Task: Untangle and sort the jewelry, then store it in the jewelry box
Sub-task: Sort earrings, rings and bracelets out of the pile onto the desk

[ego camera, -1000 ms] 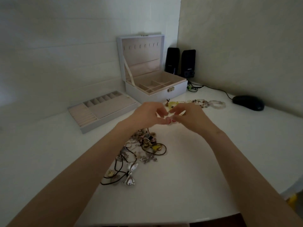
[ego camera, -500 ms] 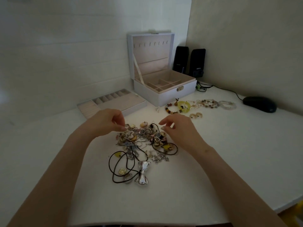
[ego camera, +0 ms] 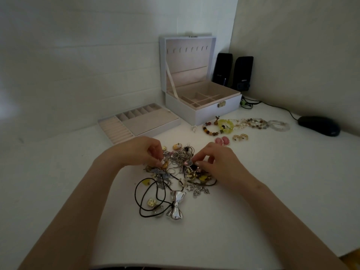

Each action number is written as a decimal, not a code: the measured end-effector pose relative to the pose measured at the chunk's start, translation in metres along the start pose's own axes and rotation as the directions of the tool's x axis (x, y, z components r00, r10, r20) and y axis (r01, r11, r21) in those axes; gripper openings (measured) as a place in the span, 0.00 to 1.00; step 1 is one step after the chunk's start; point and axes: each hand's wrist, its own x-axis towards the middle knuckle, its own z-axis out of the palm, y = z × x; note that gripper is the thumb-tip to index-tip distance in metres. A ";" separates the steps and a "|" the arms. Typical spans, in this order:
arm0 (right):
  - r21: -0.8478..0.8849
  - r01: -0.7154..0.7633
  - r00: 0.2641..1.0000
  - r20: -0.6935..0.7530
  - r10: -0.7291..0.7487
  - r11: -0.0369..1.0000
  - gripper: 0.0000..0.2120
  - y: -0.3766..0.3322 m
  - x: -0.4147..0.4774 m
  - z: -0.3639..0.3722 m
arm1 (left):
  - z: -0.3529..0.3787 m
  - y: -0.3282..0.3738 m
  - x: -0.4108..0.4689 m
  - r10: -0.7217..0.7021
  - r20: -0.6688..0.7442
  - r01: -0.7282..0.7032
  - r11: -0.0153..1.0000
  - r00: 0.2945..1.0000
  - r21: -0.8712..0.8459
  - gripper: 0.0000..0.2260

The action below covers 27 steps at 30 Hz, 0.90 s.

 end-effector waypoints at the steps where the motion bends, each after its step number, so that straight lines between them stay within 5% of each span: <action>1: 0.008 0.003 1.000 0.009 -0.003 1.000 0.06 -0.001 0.000 0.000 | -0.001 0.000 -0.001 -0.001 0.019 0.001 1.000 1.000 0.008 0.08; 9: 0.031 0.002 0.997 0.076 -0.005 1.000 0.12 -0.002 -0.001 -0.003 | -0.005 -0.002 -0.006 -0.043 0.109 0.039 0.999 0.993 0.037 0.15; 18: 0.011 0.052 0.992 -0.118 -0.051 0.999 0.07 -0.007 0.001 0.002 | 0.002 -0.003 0.004 -0.011 -0.066 0.017 0.995 0.998 0.097 0.03; 27: 0.013 0.098 0.989 -0.116 -0.096 0.995 0.07 -0.011 0.000 0.005 | 0.009 -0.003 0.009 0.039 -0.218 -0.011 0.992 0.975 0.129 0.05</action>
